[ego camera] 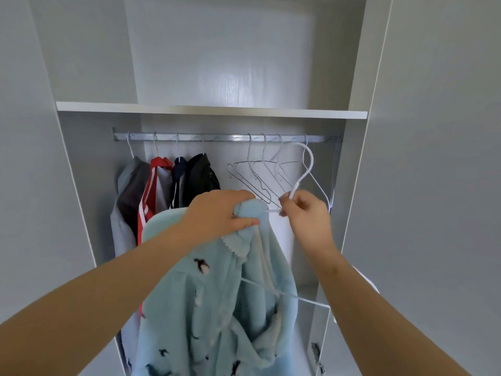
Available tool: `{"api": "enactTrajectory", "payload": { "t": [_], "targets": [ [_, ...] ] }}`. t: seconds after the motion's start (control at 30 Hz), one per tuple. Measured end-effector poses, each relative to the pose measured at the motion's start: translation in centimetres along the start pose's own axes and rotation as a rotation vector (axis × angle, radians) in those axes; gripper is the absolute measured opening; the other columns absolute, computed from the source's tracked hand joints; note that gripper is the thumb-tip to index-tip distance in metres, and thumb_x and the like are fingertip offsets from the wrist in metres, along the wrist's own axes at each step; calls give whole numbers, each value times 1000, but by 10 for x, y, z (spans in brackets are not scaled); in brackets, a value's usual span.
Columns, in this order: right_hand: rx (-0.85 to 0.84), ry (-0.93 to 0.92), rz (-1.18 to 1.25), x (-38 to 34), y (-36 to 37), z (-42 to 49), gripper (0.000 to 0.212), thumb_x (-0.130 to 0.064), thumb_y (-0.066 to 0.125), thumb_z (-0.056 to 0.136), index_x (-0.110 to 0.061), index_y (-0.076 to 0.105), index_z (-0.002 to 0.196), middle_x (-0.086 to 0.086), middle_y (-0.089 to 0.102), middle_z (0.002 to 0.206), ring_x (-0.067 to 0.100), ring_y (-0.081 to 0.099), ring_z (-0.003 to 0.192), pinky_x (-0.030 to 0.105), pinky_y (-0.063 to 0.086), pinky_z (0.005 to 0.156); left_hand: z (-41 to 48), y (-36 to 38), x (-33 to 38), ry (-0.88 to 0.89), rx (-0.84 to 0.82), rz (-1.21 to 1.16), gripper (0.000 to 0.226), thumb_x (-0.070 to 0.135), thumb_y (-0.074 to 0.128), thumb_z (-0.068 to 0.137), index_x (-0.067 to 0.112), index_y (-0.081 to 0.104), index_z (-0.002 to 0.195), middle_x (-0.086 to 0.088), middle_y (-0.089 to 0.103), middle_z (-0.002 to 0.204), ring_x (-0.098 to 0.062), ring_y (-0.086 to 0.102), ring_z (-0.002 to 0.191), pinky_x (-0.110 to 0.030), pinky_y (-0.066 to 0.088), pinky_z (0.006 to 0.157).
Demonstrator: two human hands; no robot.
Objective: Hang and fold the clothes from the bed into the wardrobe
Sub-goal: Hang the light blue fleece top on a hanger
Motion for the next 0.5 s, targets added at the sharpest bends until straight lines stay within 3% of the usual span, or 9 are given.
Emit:
{"api": "enactTrajectory", "payload": {
  "t": [0.03, 0.07, 0.1, 0.17, 0.23, 0.33, 0.37, 0.43, 0.5],
  "targets": [
    [83, -53, -73, -1, -6, -2, 2, -12, 60, 84, -10, 60, 85, -6, 58, 76, 7, 54, 78, 20, 43, 75, 2, -2, -3, -28, 39, -26, 45, 56, 58, 80, 34, 56, 118, 10, 65, 106, -14, 59, 100, -30, 46, 81],
    [187, -94, -137, -1, -13, -6, 8, -12, 62, 83, -15, 57, 89, -6, 56, 85, 13, 51, 88, 27, 40, 84, 3, -5, -8, -58, 75, -55, 44, 55, 59, 80, 33, 57, 118, 9, 65, 107, -14, 59, 100, -31, 47, 82],
    [281, -125, -165, 1, -21, -10, 13, -11, 63, 82, -18, 52, 85, -6, 52, 85, 16, 48, 87, 31, 38, 83, 3, -8, -12, -86, 110, -90, 44, 53, 59, 81, 32, 57, 119, 8, 65, 108, -15, 59, 101, -32, 47, 83],
    [389, -119, -122, 14, -30, -20, 27, -8, 60, 80, -22, 40, 70, -7, 44, 71, 15, 42, 69, 26, 36, 69, 5, -17, -22, -138, 186, -169, 44, 51, 60, 81, 30, 57, 120, 6, 65, 108, -17, 59, 99, -33, 48, 81],
    [372, -3, -122, 41, -28, -28, 33, -10, 58, 81, -23, 34, 64, -5, 40, 65, 13, 37, 57, 19, 31, 54, 7, -32, -29, -175, 290, -209, 43, 50, 62, 81, 28, 58, 118, 6, 65, 100, -15, 59, 90, -28, 45, 74],
    [142, 233, -247, 83, -8, -32, 19, -22, 64, 81, -20, 45, 78, 2, 51, 89, 14, 45, 67, 24, 34, 58, 8, -55, -35, -205, 423, -273, 40, 49, 64, 80, 26, 60, 113, 12, 60, 89, -10, 56, 82, -24, 41, 71],
    [34, 314, -260, 95, 2, -34, 24, -27, 68, 80, -17, 50, 92, 6, 50, 102, 15, 48, 76, 26, 37, 66, 7, -61, -37, -210, 445, -319, 37, 48, 65, 80, 28, 61, 110, 14, 60, 88, -8, 56, 82, -22, 42, 71],
    [-176, 495, -255, 117, 21, -41, 59, -35, 72, 78, -11, 43, 124, 10, 46, 123, 20, 50, 98, 29, 40, 76, 6, -72, -38, -207, 472, -385, 28, 48, 67, 78, 36, 60, 102, 22, 60, 85, -4, 56, 83, -12, 41, 70],
    [-355, 685, -226, 129, 39, -55, 64, -40, 68, 79, -16, 37, 131, 6, 48, 124, 22, 50, 103, 33, 45, 76, 5, -82, -36, -189, 481, -420, 28, 52, 65, 74, 40, 57, 97, 24, 59, 86, -3, 56, 86, -12, 41, 74]
  ]
}}
Point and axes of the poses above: each hand's wrist, its own z-axis towards the middle knuckle, its own y-axis out of the palm, x = y × z, the point moved 6 cm from there along z, towards the middle knuckle
